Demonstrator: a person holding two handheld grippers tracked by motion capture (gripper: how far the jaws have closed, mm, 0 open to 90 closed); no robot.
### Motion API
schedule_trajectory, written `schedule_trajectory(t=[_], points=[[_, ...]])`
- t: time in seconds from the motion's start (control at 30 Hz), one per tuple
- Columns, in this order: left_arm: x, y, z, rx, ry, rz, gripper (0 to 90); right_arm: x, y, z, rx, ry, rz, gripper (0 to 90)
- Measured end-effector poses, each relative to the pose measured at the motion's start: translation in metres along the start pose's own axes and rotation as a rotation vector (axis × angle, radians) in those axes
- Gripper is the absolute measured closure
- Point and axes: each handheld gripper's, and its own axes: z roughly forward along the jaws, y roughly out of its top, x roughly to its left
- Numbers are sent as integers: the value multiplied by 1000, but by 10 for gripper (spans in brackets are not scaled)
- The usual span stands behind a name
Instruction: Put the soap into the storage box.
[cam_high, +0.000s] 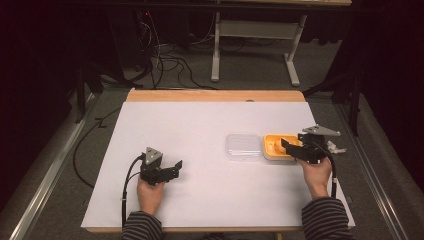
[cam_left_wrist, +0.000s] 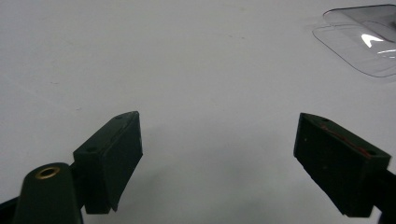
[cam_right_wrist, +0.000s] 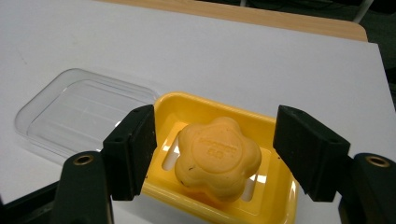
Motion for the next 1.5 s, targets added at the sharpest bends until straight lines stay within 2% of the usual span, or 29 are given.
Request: schedule_trajectory(t=[0.17, 0.47, 0.67, 1.5], points=[[0, 0, 0, -1, 0, 0, 160, 0, -3, -4, 2, 22, 0, 332], [0, 0, 0, -3, 1, -2, 160, -1, -6, -14, -44, 36, 11, 332], [0, 0, 0, 1, 4, 3, 161, -3, -11, -21, -72, 47, 38, 331], [0, -1, 0, 4, 9, 10, 162, 1, -27, -46, -159, 87, 50, 327]])
